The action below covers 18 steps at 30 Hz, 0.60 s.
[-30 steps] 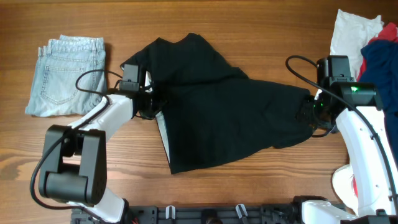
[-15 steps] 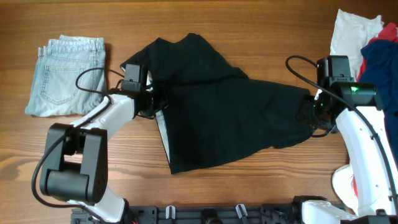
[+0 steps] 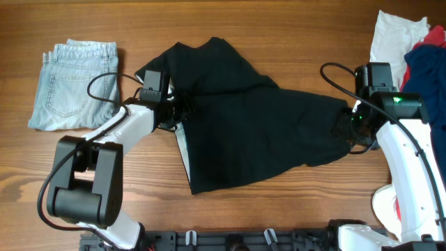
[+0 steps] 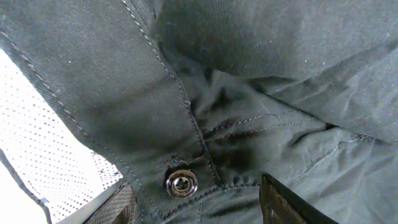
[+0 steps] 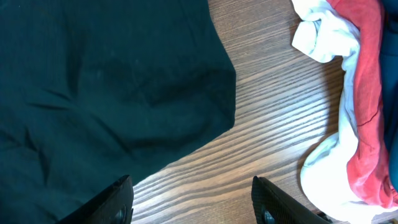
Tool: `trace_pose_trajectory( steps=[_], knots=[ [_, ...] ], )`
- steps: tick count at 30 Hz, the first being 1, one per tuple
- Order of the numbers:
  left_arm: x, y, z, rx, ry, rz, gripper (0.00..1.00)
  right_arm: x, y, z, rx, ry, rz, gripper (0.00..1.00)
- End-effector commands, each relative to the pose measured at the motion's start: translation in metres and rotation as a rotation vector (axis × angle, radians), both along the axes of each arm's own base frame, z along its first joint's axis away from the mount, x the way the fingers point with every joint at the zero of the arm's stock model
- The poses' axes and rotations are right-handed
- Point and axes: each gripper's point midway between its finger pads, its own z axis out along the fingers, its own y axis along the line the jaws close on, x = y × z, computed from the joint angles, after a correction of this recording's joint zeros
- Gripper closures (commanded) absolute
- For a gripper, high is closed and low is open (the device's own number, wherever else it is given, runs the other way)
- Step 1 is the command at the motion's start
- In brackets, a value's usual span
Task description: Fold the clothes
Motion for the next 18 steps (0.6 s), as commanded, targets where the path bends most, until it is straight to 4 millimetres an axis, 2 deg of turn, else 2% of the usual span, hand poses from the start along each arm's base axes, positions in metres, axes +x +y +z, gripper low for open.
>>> trace_pose_trajectory(
  steps=[1, 3, 8, 13, 18],
  knots=[
    [-0.031, 0.027, -0.039, 0.156, 0.147, 0.041, 0.38, -0.001, 0.0, -0.002, 0.007, 0.01, 0.005, 0.38],
    [-0.038, 0.032, -0.043, 0.181, 0.178, 0.06, 0.38, -0.001, 0.0, -0.002, 0.007, 0.009, 0.005, 0.38],
    [-0.037, 0.032, -0.043, 0.177, 0.174, 0.061, 0.38, -0.001, 0.0, -0.002, 0.008, 0.01, 0.005, 0.38],
    [-0.025, 0.028, -0.04, 0.162, 0.123, 0.064, 0.33, -0.003, 0.0, -0.003, 0.008, 0.018, 0.004, 0.39],
    [-0.012, 0.003, -0.03, 0.067, 0.053, 0.008, 0.32, -0.003, 0.0, -0.002, 0.008, 0.017, 0.005, 0.38]
  ],
)
